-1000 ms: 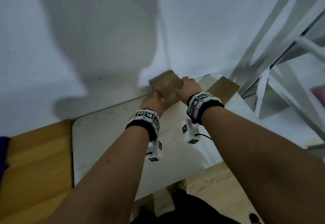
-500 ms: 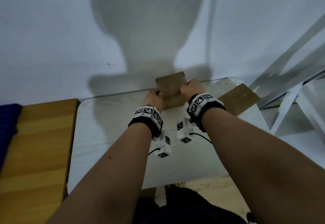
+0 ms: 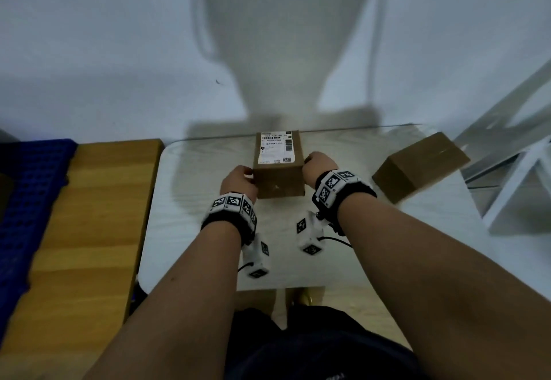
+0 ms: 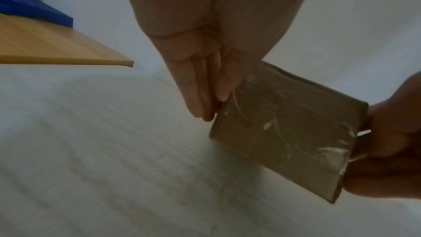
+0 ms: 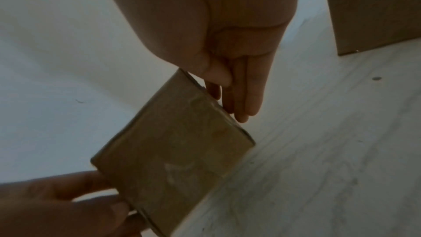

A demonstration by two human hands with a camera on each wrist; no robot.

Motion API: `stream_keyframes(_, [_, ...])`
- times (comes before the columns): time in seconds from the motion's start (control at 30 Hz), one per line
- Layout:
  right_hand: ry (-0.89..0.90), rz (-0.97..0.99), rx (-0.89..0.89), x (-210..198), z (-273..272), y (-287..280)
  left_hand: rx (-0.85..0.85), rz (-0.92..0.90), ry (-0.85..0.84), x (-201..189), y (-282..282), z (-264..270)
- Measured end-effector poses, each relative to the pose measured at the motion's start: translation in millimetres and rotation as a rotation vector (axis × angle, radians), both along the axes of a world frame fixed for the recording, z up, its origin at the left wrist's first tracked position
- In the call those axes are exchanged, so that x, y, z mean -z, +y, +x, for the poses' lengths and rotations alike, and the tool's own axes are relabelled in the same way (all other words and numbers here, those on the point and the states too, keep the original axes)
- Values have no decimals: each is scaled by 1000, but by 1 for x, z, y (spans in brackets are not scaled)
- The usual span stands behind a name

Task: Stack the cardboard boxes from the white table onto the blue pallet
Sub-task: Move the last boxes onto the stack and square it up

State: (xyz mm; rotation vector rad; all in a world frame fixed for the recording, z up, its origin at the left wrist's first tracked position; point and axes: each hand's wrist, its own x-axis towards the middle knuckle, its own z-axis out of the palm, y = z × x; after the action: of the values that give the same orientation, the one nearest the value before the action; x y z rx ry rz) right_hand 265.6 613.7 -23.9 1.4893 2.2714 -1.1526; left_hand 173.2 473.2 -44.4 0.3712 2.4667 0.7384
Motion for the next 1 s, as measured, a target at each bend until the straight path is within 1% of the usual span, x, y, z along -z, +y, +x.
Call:
stream_keyframes(0.07, [-55,-26,-47,4,1,-3,11,-13,-25,9,-8,4])
stream_keyframes(0.17, [-121,-44,-109,10,3,-10,-20,-42,-64,19,-15,10])
stream_keyframes(0.3, [-68,-46,-22,19,3,-18,-73,-63,-81,23,-15,15])
stream_keyframes(0.43, [-6,-131,65,27,-2,-22,-39,-29,-137,24,-12,15])
stream_keyframes(0.53, [10,-191,86,34,-4,-27,-13,-19,-163,23,-12,18])
stream_keyframes(0.63, [16,-186,59,34,-5,-33,-28,-17,-171,20,-18,21])
stream_keyframes(0.77, [42,-181,-36,21,-15,-50,-70,-9,-136,14,-43,18])
stream_keyframes(0.83, [69,-166,-56,10,-23,-60,-103,9,-109,7,-53,15])
stream_keyframes(1.0, [167,-133,-105,-16,-44,-109,-202,91,-19,-21,-99,2])
